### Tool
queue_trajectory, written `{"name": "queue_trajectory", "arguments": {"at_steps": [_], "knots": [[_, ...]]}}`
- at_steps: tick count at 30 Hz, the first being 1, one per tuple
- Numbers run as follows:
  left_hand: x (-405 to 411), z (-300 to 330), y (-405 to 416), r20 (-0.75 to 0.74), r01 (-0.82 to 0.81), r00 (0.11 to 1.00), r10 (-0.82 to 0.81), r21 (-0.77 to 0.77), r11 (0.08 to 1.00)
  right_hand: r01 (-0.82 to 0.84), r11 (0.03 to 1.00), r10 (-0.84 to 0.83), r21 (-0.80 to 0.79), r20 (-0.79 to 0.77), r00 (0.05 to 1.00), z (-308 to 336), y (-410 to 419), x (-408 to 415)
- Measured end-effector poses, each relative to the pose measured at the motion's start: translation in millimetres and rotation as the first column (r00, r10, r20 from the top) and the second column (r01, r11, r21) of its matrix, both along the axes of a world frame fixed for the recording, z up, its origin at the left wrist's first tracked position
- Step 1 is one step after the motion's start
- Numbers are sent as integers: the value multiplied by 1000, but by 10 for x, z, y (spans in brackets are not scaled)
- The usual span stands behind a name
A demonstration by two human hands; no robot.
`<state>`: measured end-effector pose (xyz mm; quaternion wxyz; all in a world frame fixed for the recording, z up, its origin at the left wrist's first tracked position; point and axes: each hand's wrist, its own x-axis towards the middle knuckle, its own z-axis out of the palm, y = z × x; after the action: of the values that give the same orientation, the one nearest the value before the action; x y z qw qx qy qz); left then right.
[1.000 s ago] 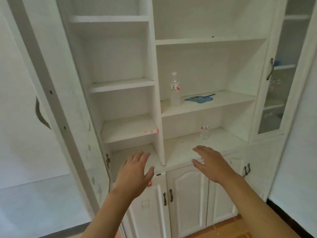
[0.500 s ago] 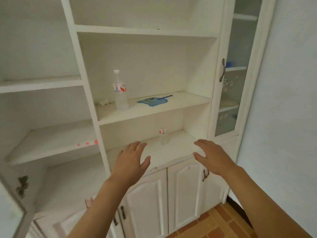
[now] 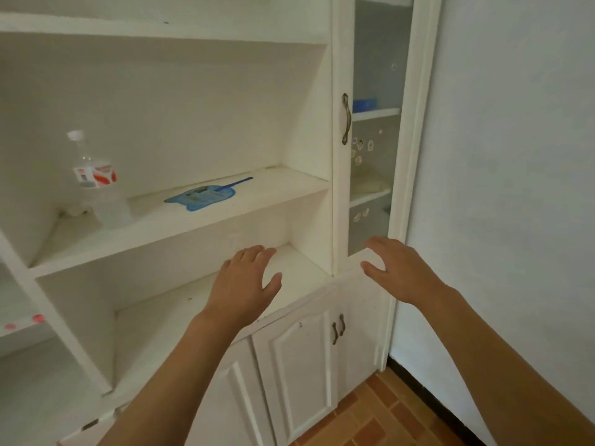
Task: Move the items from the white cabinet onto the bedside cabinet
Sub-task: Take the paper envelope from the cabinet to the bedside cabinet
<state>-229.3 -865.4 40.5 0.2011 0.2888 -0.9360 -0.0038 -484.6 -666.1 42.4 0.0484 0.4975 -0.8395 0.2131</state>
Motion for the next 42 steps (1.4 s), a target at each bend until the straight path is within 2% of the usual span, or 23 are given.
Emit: {"name": "queue_trajectory", "arguments": {"at_steps": [7, 15, 23, 31, 42], "knots": [[-958, 64, -441, -6, 89, 996, -89, -29, 996, 26, 1000, -26, -13, 0, 1000, 124, -297, -697], [-2059, 171, -1250, -41, 155, 986, -159, -74, 985, 57, 997, -59, -43, -45, 997, 467, -994, -1514], [-2884, 147, -1898, -50, 191, 979, -196, -98, 977, 34, 981, -61, -189, -142, 988, 891, -1786, -2120], [-3301, 119, -2135, -105, 153, 981, -163, -95, 984, -52, 941, -26, -335, -226, 974, 1266, -2299, -2588], [-3398, 46, -2034, -161, 18, 986, -31, -82, 996, -182, 881, 19, -437, -353, 936, 1491, -2674, -2906]]}}
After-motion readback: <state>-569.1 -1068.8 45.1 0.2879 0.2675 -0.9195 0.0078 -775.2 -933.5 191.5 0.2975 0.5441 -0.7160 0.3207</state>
